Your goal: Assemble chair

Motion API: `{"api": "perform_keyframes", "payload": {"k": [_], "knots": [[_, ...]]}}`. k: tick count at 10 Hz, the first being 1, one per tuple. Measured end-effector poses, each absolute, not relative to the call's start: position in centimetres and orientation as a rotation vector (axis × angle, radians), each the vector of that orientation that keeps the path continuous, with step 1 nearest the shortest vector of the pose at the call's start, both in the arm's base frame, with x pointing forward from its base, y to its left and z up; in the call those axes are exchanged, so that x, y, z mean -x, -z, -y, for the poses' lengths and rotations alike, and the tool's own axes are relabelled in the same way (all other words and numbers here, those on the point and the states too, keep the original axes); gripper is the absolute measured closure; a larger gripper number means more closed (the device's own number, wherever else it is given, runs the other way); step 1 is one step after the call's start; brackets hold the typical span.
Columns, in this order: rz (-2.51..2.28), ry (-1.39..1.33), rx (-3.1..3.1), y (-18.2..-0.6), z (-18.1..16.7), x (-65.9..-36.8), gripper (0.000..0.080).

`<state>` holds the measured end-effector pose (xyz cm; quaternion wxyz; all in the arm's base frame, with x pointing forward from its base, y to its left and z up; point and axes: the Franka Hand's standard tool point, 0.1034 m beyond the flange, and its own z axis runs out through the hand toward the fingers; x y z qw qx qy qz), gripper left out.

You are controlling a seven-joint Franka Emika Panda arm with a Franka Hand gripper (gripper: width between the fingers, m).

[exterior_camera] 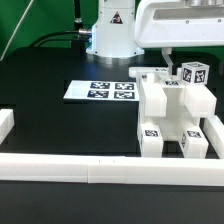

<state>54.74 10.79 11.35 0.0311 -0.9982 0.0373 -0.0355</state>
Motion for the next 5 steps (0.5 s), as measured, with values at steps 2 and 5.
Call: {"api": "perform_keyframes", "payload": {"k": [2,5], "knots": [[0.103,0.117,3.085,-11.28,-10.62,-54.73,0.015],[0.1,0.117,3.085,-11.28,-10.55,-54.74,0.0419]]}}
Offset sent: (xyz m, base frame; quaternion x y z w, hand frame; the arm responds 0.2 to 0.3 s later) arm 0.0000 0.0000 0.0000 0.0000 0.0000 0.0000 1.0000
